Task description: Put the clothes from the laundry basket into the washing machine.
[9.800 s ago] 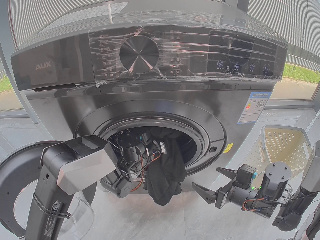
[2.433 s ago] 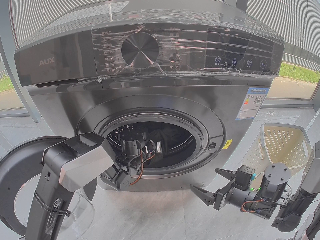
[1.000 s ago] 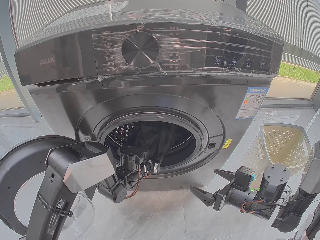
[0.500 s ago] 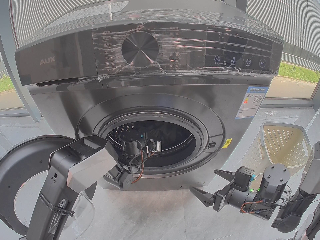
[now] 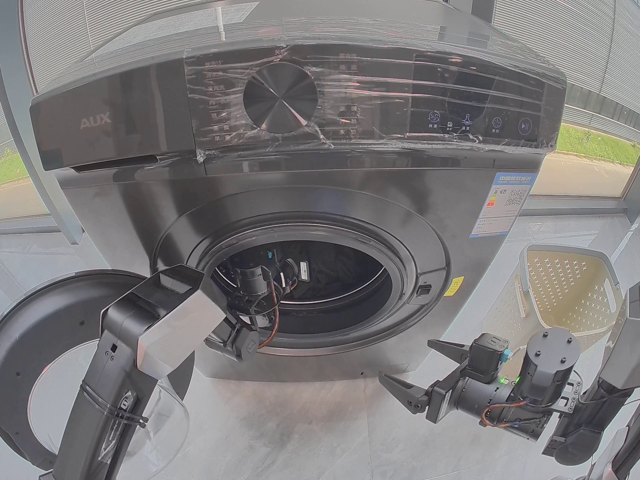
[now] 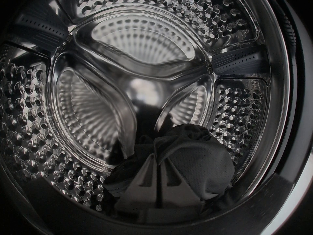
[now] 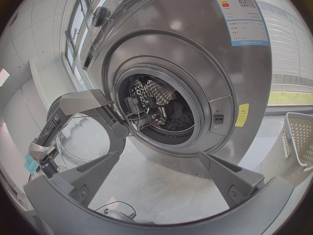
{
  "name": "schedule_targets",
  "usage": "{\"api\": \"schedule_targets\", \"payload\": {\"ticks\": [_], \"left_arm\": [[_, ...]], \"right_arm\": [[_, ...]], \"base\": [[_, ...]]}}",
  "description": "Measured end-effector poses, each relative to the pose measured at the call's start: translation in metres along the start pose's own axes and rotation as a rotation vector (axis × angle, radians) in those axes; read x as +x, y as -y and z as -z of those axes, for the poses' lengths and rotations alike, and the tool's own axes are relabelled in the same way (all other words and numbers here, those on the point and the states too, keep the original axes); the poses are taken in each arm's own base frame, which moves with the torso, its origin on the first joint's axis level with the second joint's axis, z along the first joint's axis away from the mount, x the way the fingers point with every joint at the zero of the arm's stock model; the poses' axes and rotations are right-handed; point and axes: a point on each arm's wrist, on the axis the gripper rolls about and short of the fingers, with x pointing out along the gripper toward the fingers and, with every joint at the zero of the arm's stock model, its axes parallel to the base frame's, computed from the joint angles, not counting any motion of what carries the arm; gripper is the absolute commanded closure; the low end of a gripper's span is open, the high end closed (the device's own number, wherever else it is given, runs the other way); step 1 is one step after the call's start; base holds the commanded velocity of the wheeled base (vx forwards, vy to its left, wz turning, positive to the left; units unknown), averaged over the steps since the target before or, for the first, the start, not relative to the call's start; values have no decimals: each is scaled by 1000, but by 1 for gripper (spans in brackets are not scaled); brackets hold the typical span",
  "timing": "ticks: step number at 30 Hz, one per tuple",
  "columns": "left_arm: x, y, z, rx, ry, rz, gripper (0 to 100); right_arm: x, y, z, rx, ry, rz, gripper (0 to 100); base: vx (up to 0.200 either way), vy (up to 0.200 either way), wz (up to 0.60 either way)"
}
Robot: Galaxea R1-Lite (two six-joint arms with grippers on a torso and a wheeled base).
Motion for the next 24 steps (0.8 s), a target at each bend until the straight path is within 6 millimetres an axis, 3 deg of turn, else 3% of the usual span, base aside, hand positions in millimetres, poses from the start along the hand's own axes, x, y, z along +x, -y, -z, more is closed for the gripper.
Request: {"api": "schedule_targets", "payload": {"ticks": [11, 17, 24], "left_arm": [[-11, 4, 11, 4, -36, 27, 0], [-44, 16, 26, 21, -167, 74, 0], [-86, 30, 21, 45, -288, 129, 0]], "right_arm": [[-1, -1, 0, 1, 2, -6, 0], [-2, -1, 0, 1, 0, -4, 0], [-3, 0, -1, 1, 1, -1, 0]], "base": [[0, 0, 0], [0, 0, 0], [0, 0, 0]]}}
